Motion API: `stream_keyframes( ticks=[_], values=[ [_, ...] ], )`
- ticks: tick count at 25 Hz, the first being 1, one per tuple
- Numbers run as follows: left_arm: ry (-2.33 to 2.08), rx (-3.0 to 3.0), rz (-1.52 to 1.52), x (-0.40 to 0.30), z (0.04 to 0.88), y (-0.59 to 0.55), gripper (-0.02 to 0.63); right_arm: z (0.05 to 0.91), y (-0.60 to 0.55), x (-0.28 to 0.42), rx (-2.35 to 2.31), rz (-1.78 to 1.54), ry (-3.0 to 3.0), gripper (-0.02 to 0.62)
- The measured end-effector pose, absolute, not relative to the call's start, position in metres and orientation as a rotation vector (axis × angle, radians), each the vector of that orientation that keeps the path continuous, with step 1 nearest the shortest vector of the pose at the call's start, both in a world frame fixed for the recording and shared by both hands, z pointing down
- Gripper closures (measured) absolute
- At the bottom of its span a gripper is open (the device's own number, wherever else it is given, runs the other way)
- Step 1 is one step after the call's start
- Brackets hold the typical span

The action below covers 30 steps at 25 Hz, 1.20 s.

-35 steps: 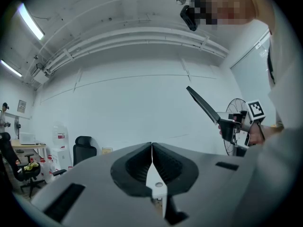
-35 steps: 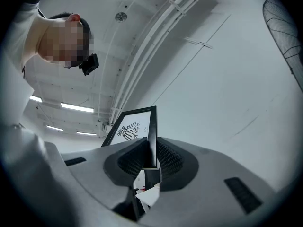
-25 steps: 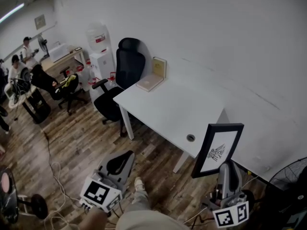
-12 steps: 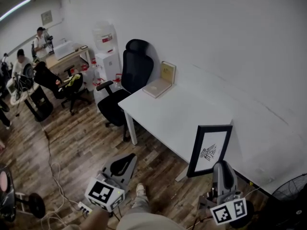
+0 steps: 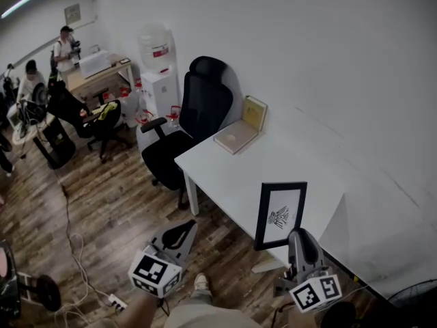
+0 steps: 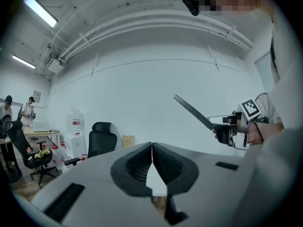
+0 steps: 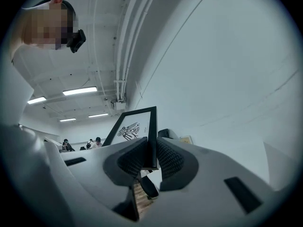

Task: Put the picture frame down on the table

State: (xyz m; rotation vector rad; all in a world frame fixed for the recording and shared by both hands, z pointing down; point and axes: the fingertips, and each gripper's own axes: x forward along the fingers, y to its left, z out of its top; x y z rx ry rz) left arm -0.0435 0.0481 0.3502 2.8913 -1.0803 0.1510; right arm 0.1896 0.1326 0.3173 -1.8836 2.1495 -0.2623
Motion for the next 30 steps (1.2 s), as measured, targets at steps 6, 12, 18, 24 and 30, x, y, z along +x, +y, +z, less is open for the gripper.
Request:
stream_keyframes(
  ticks=[6,12,18,24,30],
  values=[
    [-1.060,2.851,0.219,-0.057,0.376,-0.039,0.584,0.352,0.031,0.173,-1.918,-0.349,2.178,0.514],
    [-1.032,2.838,0.278,-0.071,0.400,-0.110,0.584,0.383,-0.050,0.156,-1.935,-0.440,2.179,0.514],
    [-1.025,2.778,0.318,-0.077,0.430,-0.153,0.584,0.417,-0.109,0.140,-1.973,-0.510,2.245,0.514],
    [-1.049,2.672,0.327,-0.071,0.471,-0.199,0.584,0.470,-0.168,0.138,-2.021,-0.618,2.281,0.513],
    [-1.047,2.615,0.403,-0.062,0.511,-0.240,0.584,0.529,-0.222,0.137,-2.033,-0.743,2.310,0.512]
  ],
)
